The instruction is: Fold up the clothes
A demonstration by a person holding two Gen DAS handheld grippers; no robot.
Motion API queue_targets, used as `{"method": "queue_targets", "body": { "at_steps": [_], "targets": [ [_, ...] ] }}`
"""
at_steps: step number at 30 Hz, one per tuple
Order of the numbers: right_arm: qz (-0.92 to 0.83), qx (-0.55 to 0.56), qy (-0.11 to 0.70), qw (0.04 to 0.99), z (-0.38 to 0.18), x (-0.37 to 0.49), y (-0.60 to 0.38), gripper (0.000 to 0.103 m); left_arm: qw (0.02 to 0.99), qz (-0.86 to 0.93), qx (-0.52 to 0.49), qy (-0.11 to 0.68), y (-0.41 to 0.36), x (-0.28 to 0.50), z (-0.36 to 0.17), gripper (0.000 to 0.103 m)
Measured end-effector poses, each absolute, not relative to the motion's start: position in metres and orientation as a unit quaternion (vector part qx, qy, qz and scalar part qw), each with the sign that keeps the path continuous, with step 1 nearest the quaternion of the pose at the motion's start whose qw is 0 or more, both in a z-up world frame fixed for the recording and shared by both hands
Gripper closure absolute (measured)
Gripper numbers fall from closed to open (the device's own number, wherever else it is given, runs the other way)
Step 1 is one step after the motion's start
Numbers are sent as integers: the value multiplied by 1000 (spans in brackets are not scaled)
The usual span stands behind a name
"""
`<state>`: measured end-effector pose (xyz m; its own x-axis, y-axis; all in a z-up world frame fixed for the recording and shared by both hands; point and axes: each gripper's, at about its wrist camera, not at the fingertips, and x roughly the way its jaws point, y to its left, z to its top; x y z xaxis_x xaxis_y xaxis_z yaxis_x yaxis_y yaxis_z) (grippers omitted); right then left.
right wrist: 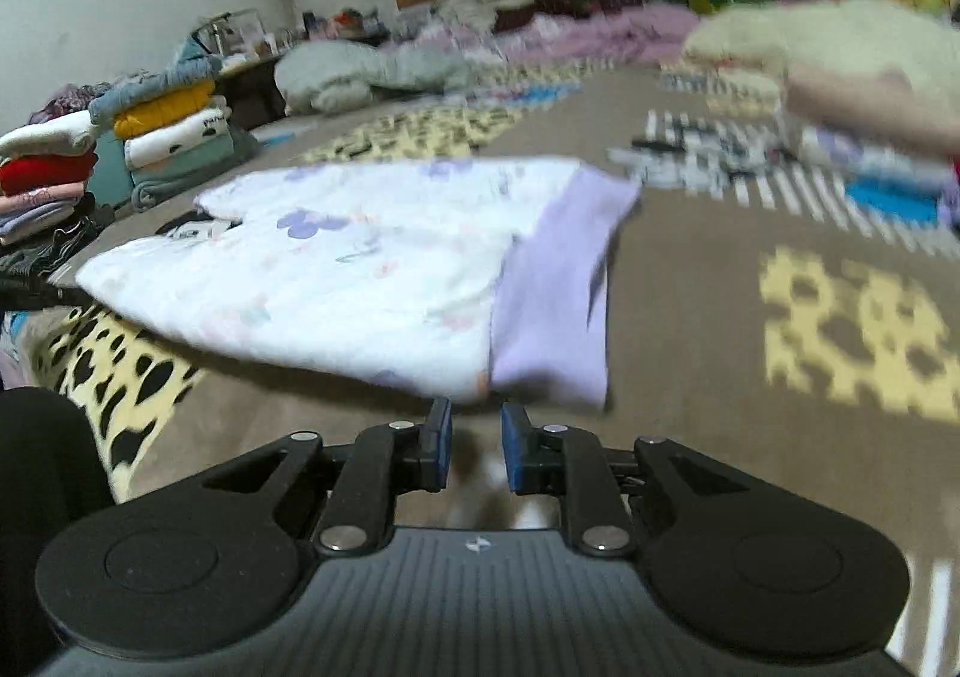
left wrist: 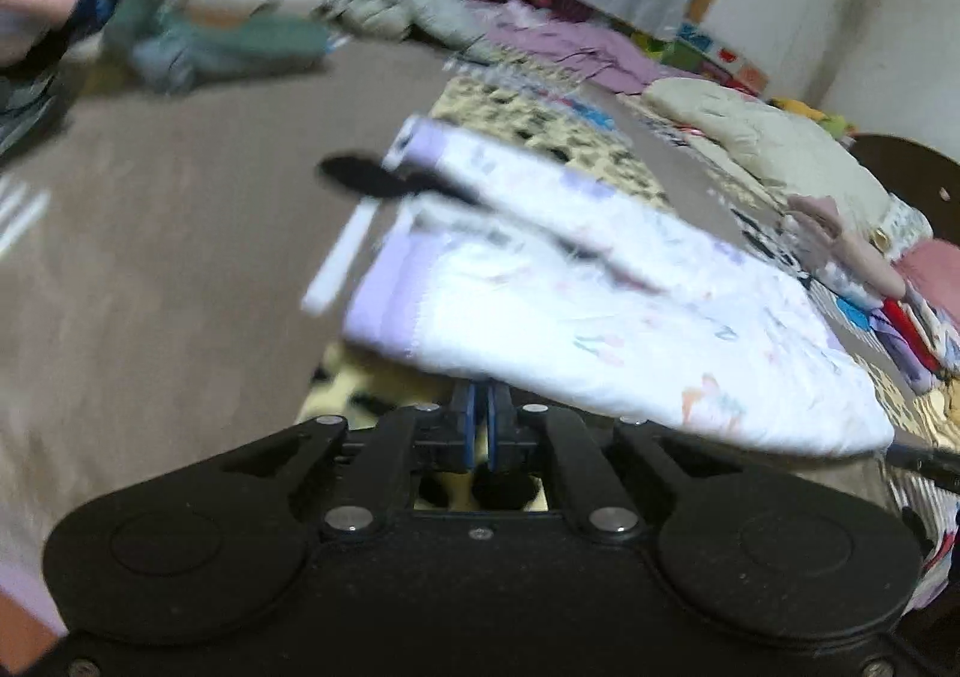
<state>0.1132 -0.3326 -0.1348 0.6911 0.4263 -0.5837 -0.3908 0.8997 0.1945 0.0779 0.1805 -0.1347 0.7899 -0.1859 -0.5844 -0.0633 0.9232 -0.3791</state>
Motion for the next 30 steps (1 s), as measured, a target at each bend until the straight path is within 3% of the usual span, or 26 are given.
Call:
{"method": "queue_targets", "body": {
  "at_steps": [3, 7, 11, 18, 20, 21, 22, 23, 24, 26, 30],
  "targets": [
    [222, 93, 335, 911, -139, 105, -345, 71, 908, -39, -268, 318, 199, 60, -149, 88],
    [205, 197, 332, 899, -144, 103, -369, 59, 880, -54, -371, 291, 217, 45, -157, 56],
    [181, 275, 323, 887, -151, 110, -386, 51, 871, -22, -404, 280, 223, 54, -153, 54],
    [158, 347, 305, 873, -170, 140, -388, 47, 869, 20, -415, 268, 222, 86, -154, 53],
    [157, 349, 295, 876, -174, 148, -384, 48, 871, 27, -413, 264, 220, 95, -153, 58],
    [159, 346, 290, 878, -175, 150, -382, 50, 874, 26, -405, 266, 217, 99, -153, 64],
    [165, 341, 287, 880, -176, 152, -381, 56, 878, 21, -394, 271, 215, 103, -152, 82],
    [172, 326, 288, 884, -175, 154, -376, 72, 883, 14, -379, 278, 213, 107, -152, 89],
    [178, 309, 289, 888, -174, 156, -372, 81, 889, 9, -364, 277, 211, 108, -149, 90],
    [181, 284, 279, 899, -169, 153, -365, 86, 905, 3, -336, 261, 210, 104, -139, 94],
    [175, 296, 256, 903, -162, 144, -376, 90, 929, -8, -313, 197, 211, 79, -113, 94]
  ]
}}
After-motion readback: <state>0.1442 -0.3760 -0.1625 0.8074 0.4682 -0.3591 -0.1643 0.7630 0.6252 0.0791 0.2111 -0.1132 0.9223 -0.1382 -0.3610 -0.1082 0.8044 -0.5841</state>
